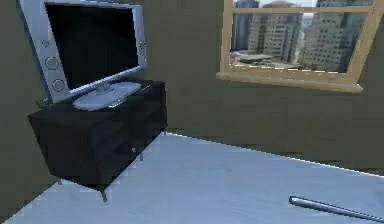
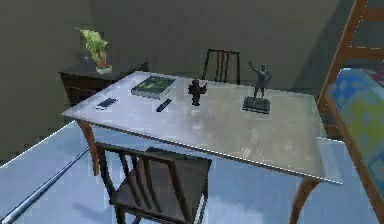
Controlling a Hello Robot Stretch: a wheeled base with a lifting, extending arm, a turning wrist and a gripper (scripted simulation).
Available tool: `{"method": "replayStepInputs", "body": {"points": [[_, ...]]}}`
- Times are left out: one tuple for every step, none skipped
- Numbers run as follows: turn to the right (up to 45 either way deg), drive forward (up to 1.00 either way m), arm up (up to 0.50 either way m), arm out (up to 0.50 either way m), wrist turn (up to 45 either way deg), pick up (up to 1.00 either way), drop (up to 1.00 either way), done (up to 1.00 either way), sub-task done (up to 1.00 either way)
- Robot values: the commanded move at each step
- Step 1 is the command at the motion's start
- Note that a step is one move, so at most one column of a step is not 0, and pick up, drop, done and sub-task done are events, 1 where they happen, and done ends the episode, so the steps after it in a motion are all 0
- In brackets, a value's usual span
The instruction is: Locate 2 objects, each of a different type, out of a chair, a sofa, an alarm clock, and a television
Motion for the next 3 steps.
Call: {"method": "replayStepInputs", "body": {"points": [[-45.0, 0.0, 0.0, 0.0, 0.0, 0.0, 0.0, 0.0, 0.0], [-6.0, 0.0, 0.0, 0.0, 0.0, 0.0, 0.0, 0.0, 0.0], [0.0, 0.9, 0.0, 0.0, 0.0, 0.0, 0.0, 0.0, 0.0]]}}
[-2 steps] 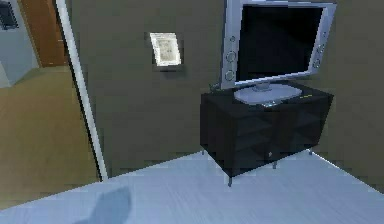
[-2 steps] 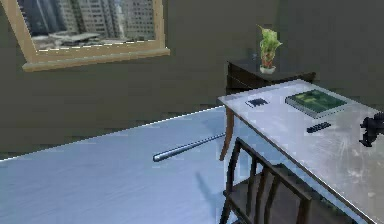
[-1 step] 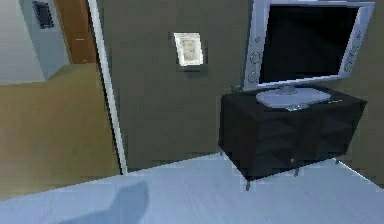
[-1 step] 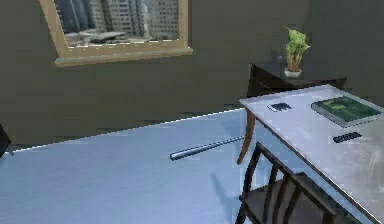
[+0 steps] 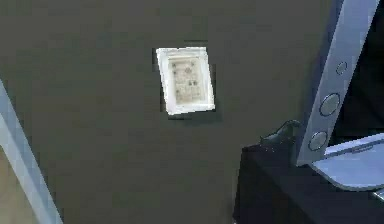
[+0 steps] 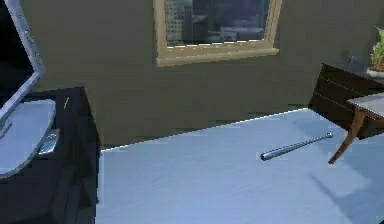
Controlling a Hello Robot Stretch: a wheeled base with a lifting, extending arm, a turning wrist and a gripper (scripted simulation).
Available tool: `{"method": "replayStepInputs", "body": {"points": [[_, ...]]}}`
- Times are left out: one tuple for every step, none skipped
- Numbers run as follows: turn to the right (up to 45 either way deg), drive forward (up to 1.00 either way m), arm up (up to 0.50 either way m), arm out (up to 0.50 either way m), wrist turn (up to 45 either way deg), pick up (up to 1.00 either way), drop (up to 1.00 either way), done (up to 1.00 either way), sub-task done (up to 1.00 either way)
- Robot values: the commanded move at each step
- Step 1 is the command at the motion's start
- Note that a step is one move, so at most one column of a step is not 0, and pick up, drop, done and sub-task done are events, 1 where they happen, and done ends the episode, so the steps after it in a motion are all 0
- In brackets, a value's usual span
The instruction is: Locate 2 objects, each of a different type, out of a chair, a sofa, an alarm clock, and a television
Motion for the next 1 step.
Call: {"method": "replayStepInputs", "body": {"points": [[45.0, 0.0, 0.0, 0.0, 0.0, 0.0, 0.0, 0.0, 0.0]]}}
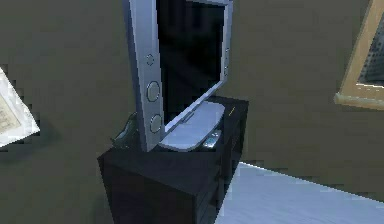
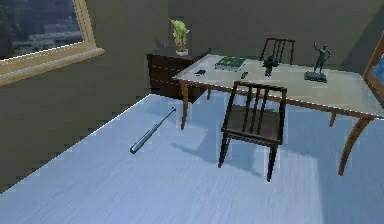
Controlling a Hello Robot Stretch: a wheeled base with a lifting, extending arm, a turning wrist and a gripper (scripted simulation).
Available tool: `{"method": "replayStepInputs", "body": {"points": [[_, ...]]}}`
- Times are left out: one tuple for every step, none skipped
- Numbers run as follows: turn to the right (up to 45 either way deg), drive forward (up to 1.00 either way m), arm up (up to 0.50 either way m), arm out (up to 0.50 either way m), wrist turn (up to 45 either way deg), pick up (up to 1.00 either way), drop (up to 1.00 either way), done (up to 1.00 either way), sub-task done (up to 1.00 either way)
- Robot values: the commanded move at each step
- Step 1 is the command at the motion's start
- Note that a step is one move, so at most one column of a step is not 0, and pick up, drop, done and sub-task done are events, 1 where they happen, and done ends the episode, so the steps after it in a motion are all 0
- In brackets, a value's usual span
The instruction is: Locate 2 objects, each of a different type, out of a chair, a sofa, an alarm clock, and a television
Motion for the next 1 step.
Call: {"method": "replayStepInputs", "body": {"points": [[0.0, 0.0, 0.0, 0.0, 0.0, 0.0, 0.0, 1.0, 0.0]]}}
